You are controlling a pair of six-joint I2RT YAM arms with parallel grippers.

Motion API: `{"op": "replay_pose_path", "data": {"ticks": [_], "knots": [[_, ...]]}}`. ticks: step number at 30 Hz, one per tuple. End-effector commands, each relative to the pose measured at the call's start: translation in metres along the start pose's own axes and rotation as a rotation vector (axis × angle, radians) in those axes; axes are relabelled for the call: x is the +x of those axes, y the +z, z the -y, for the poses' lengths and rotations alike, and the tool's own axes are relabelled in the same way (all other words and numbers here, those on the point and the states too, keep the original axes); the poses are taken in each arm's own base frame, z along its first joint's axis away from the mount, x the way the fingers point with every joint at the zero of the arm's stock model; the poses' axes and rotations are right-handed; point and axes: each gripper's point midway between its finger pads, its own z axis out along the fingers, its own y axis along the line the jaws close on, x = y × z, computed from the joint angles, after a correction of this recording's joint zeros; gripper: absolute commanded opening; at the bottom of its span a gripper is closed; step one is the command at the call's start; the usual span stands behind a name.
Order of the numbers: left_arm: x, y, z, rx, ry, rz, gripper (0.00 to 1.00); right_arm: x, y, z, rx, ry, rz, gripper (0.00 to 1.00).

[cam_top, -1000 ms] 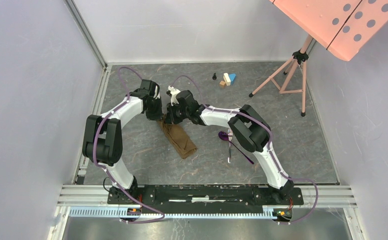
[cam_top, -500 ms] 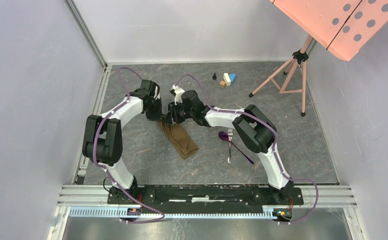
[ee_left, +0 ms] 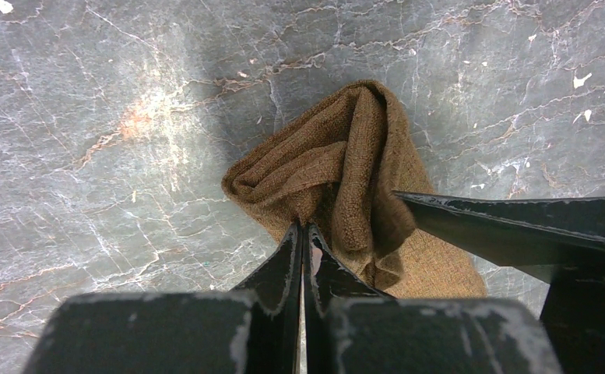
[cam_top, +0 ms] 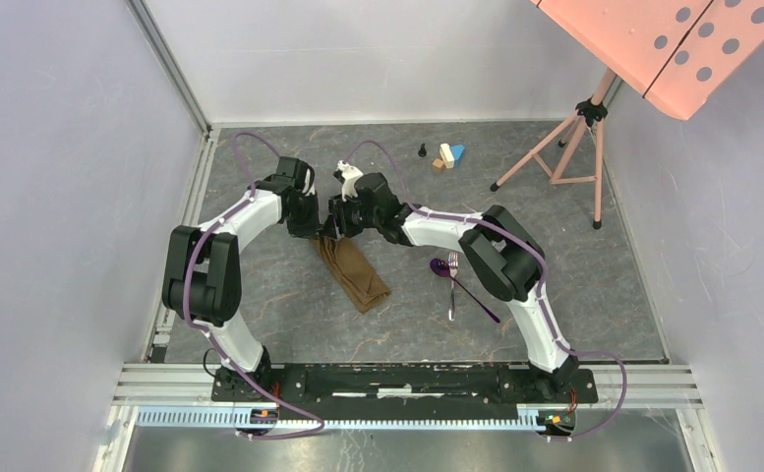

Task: Fold the napkin into a case and place the utensils inside
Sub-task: Grasp the top corner of the smaller rectangle folded napkin from the folded napkin.

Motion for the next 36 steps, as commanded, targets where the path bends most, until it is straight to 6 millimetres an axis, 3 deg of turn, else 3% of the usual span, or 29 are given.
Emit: {"op": "replay_pose_path", "data": {"ticks": [1,15,21,31,36], "knots": [[-0.003,-0.004,0.001,0.010,-0.015,0.019,0.02,-0.025,0.005,0.001,0.013,-0.032,0.058,0.44],[-0.003,-0.003,0.002,0.014,-0.018,0.020,0.02,-0.018,0.014,0.005,0.036,-0.034,0.042,0.38],[-0.005,-0.004,0.002,0.015,-0.023,0.035,0.02,-0.013,0.015,0.006,0.047,-0.039,0.018,0.00],[-0.012,-0.011,0.003,0.020,-0.011,0.081,0.02,0.016,0.020,-0.012,-0.034,0.002,-0.045,0.00],[-0.015,-0.018,0.003,0.019,-0.008,0.105,0.02,0.028,0.023,-0.010,-0.027,0.020,-0.061,0.00]]}}
